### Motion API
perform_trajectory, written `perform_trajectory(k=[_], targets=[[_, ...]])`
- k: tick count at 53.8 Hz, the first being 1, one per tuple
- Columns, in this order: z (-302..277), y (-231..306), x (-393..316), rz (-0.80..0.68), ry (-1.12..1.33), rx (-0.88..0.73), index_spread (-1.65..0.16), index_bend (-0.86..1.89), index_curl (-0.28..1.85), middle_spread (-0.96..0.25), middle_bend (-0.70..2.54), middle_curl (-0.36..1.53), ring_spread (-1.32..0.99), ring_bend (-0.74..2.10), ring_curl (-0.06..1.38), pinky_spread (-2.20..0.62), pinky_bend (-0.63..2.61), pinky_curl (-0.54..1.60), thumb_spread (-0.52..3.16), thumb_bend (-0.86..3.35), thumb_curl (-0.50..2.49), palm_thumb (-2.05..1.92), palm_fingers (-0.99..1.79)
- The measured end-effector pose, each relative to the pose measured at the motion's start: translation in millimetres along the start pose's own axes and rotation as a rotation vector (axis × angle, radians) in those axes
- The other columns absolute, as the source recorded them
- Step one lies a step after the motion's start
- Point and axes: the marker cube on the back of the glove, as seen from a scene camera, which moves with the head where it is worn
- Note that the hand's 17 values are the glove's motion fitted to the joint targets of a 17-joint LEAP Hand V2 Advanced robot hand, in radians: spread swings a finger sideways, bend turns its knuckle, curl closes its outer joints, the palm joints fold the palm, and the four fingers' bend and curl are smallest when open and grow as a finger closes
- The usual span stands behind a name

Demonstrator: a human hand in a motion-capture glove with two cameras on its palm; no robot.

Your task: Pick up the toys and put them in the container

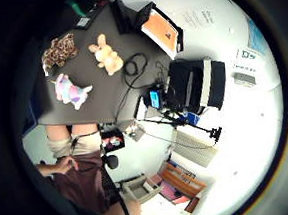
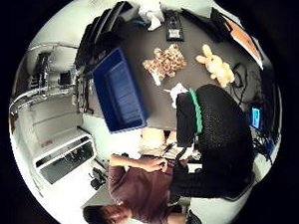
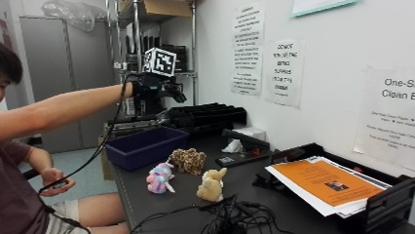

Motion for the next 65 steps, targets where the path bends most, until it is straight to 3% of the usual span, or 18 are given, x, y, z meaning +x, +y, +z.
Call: perform_trajectory(k=[8,16,38,49,65], targets=[[-12,-14,7,0.042,-0.030,-0.009,-0.12,0.05,0.02,-0.01,0.24,0.11,-0.07,0.43,0.12,-0.04,0.64,0.20,1.02,0.06,0.02,0.02,0.03],[-21,-25,17,0.017,-0.044,-0.014,-0.14,0.08,0.06,-0.02,0.27,0.18,-0.08,0.50,0.16,-0.04,0.70,0.25,1.35,0.04,0.06,-0.02,-0.05],[-8,-75,69,0.070,-0.073,-0.001,-0.18,0.05,0.09,-0.01,0.18,0.28,-0.07,0.46,0.21,-0.03,0.75,0.31,1.43,-0.02,0.17,-0.02,-0.21],[52,-119,86,0.049,-0.119,-0.085,-0.18,0.03,0.09,-0.01,0.13,0.27,-0.04,0.42,0.22,-0.01,0.85,0.34,1.36,-0.01,0.21,0.00,-0.25],[200,-181,99,0.101,-0.141,-0.262,-0.17,-0.01,0.06,0.04,0.13,0.24,0.03,0.48,0.26,0.03,1.07,0.40,1.24,-0.01,0.27,0.01,-0.29]])
